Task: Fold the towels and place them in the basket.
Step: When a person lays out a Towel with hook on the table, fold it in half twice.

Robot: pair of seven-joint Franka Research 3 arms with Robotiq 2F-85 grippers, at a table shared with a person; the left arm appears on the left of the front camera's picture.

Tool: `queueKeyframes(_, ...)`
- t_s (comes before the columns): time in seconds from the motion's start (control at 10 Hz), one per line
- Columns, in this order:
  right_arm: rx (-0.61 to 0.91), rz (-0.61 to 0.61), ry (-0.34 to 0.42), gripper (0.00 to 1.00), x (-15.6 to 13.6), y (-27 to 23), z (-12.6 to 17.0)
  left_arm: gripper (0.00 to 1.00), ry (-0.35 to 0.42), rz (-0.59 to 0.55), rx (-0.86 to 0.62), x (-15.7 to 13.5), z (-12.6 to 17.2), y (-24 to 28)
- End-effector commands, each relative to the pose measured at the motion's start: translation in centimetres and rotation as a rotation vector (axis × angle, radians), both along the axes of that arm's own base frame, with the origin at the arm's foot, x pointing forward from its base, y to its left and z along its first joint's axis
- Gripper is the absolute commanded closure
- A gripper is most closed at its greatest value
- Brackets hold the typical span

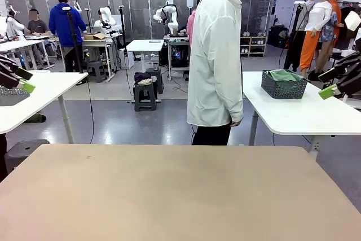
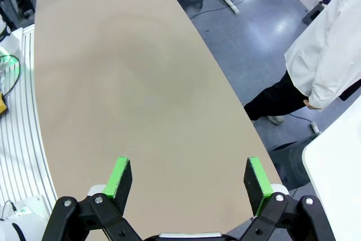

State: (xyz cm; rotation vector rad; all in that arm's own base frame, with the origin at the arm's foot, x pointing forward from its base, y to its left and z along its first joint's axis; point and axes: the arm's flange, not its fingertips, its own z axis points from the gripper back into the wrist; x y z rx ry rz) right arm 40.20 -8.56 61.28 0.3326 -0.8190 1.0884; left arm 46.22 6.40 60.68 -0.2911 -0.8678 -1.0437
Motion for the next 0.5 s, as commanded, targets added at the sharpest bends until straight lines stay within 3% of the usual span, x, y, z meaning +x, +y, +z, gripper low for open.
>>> queueKeyframes(0.0,0.003,0.018,-0.016,0.00,-0.2,0.0,-0.3,0.00,-0.006,-0.023,-0.014,0.0,0.0,0.1)
queueKeyframes(0.2,0.000,0.036,-0.004,0.00,0.4,-0.7,0.2,0.00,-0.015,-0.021,0.008,0.6,0.3,0.6)
queueKeyframes(0.4,0.015,0.074,-0.024,0.00,0.8,-3.2,2.0,0.00,-0.051,-0.051,0.024,1.6,2.7,2.9)
